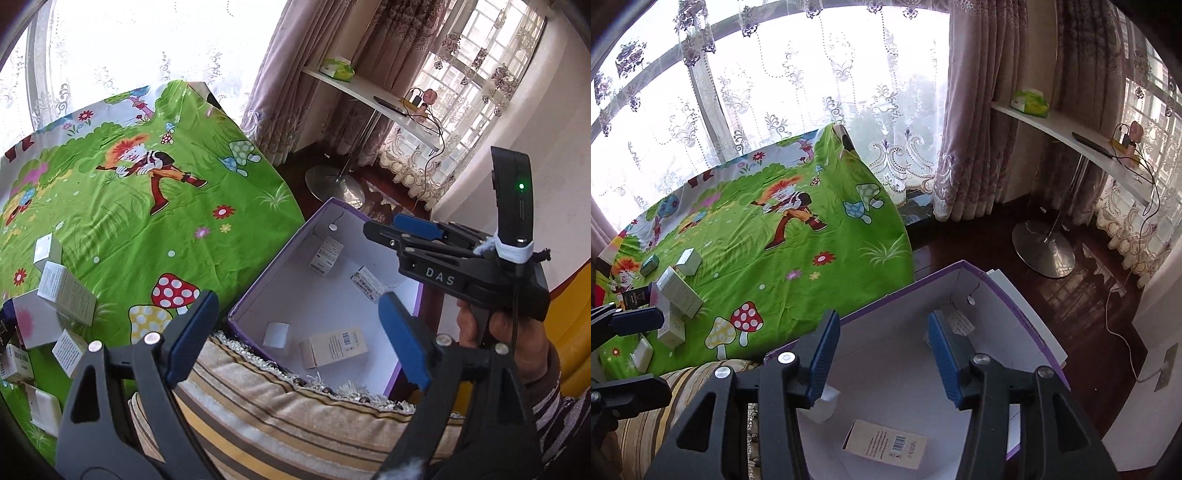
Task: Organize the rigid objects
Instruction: 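Carry both boxes over the purple box and open both grippers to drop them, then move both grippers back to the bed, left gripper toward the white plastic holder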
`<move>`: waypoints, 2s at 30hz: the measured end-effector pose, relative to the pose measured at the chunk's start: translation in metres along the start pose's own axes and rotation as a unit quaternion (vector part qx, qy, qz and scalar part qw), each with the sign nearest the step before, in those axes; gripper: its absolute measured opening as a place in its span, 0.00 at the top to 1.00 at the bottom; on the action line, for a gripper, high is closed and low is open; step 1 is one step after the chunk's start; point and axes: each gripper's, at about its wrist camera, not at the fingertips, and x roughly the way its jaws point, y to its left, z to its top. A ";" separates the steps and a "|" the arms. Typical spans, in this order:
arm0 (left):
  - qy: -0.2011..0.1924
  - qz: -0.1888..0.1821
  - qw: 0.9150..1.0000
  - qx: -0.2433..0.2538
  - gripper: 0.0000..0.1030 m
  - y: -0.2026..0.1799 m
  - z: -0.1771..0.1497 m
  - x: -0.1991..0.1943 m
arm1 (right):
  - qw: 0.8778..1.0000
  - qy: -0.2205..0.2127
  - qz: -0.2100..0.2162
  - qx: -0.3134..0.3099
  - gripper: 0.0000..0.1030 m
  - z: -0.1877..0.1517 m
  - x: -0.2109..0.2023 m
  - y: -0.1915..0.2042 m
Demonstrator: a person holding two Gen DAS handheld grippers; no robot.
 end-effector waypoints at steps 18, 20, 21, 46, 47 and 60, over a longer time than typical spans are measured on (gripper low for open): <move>-0.110 0.140 0.981 -0.077 0.12 0.111 -0.055 -0.124 | 0.994 -0.010 0.088 -0.062 0.40 0.013 -0.023 0.100; -0.113 0.169 0.975 -0.088 0.13 0.125 -0.060 -0.132 | 0.993 -0.011 0.091 -0.071 0.38 0.015 -0.023 0.114; -0.111 0.184 0.972 -0.094 0.13 0.132 -0.063 -0.135 | 0.993 -0.011 0.092 -0.074 0.37 0.017 -0.022 0.121; -0.105 0.262 0.930 -0.234 0.13 0.250 -0.125 -0.171 | 0.974 0.042 0.135 -0.180 0.32 0.024 0.023 0.266; -0.103 0.261 0.930 -0.236 0.13 0.254 -0.126 -0.169 | 0.972 0.045 0.133 -0.187 0.32 0.025 0.027 0.272; 0.030 0.243 0.951 -0.188 0.21 0.266 -0.146 -0.088 | 0.952 0.119 0.130 -0.250 0.32 -0.015 0.094 0.318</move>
